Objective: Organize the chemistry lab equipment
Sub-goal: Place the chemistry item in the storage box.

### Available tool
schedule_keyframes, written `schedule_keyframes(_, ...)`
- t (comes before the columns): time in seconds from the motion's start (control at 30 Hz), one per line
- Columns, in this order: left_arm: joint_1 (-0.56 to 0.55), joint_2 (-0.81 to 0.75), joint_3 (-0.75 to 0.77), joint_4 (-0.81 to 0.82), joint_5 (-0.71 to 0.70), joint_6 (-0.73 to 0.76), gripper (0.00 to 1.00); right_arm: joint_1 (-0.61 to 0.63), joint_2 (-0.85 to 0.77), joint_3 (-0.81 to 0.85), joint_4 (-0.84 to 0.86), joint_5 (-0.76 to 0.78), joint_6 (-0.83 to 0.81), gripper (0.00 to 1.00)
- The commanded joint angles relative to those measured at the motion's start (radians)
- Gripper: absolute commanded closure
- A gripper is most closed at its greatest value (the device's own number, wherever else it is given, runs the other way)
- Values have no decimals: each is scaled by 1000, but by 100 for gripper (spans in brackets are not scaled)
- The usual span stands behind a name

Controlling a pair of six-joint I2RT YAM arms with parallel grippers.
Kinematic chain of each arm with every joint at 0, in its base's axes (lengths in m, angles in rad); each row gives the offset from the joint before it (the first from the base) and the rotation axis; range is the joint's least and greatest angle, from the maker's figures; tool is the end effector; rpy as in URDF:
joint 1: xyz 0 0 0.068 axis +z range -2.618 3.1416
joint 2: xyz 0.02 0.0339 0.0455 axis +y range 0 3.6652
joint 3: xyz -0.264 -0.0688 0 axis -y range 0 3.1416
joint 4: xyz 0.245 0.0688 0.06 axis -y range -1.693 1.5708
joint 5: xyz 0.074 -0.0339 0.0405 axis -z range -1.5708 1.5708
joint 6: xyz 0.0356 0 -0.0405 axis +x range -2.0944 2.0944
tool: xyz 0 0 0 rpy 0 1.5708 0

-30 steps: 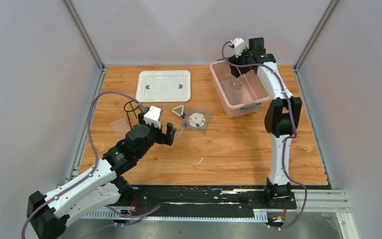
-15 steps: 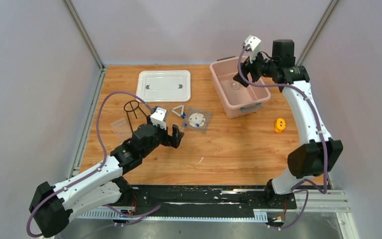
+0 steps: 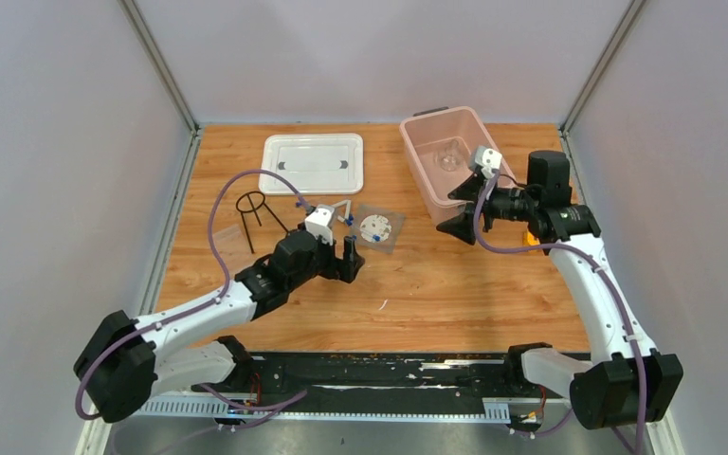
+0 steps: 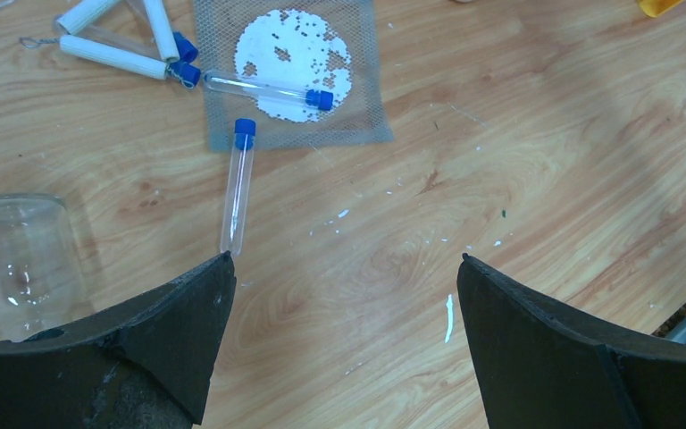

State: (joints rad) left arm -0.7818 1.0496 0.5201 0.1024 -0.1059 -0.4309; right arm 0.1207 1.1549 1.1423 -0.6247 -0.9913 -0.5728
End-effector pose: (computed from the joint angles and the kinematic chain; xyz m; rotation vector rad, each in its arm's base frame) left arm 0.1658 -0.1593 0.2252 0.2901 2.0389 -0.6652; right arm 0.2289 0.0578 0.3563 -1.1419 1.6244 0.7931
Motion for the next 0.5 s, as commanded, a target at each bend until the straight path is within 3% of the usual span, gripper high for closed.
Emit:
schedule_keyframes(0.0, 6, 83, 94, 33, 8, -48, 0, -5, -4, -85, 189, -175, 44, 21)
schedule_keyframes(0.17, 6, 192, 193, -78, -31, 19, 0, -4, 19, -100, 187, -211, 49, 21)
schedule_keyframes(0.47, 7, 298, 313, -252, -235, 168, 1, 7, 26, -100, 163, -227, 35, 21)
